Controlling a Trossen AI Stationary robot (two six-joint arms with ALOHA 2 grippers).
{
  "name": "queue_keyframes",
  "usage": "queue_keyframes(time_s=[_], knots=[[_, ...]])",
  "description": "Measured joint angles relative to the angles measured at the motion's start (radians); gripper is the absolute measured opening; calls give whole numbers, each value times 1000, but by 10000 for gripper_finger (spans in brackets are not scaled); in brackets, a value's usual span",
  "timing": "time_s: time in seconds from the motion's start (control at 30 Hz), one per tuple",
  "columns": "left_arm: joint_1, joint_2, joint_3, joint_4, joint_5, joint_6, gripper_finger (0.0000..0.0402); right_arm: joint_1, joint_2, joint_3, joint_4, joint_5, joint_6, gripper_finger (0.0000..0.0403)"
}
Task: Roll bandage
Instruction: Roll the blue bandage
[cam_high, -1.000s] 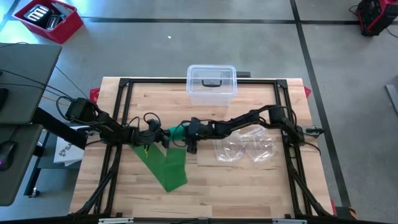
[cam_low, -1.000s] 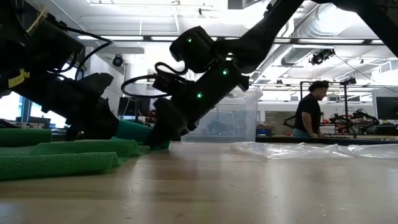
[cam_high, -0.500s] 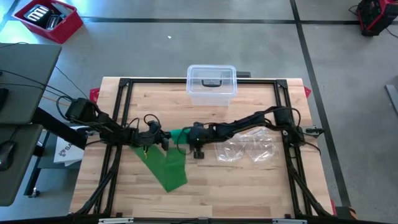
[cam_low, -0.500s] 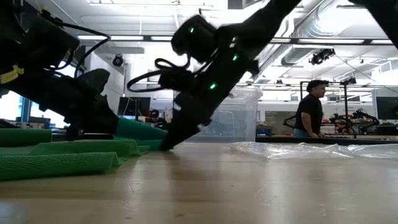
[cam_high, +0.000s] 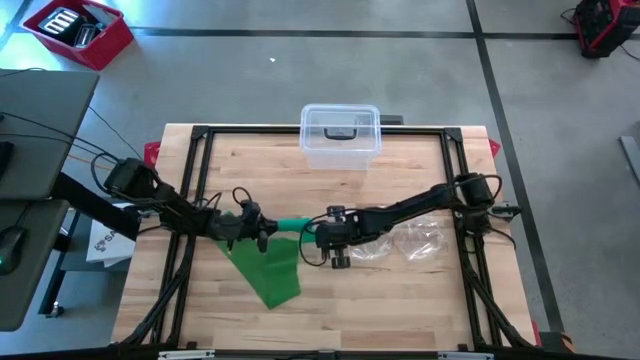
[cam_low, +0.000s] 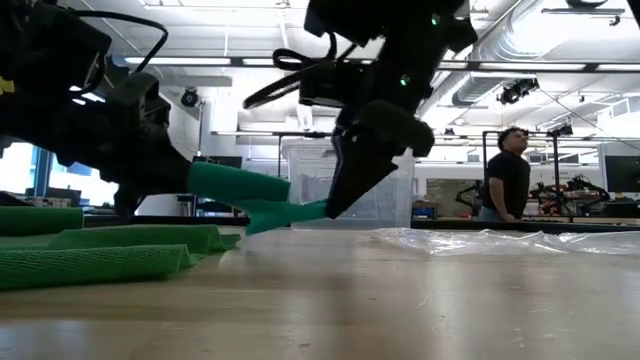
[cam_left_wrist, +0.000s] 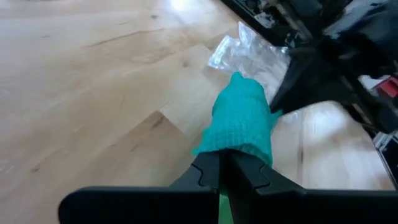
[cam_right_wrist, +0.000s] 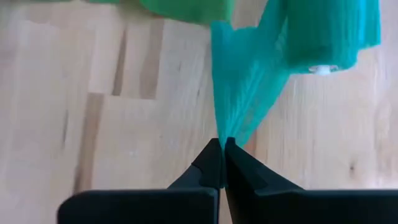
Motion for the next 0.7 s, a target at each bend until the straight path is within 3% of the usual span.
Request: queue_keyframes(time_s=[0.23,0.4,0.7], knots=[[-36,0,0,-19,-43,-1,1,13,-82,-134,135,12,95,0],[-32,0,0,-35,-65,-1,1,39,-141,-134,221,17,84,0],[-58,-2,9,-24,-68,-4,1,48,-267,-131,289,254,157,0]])
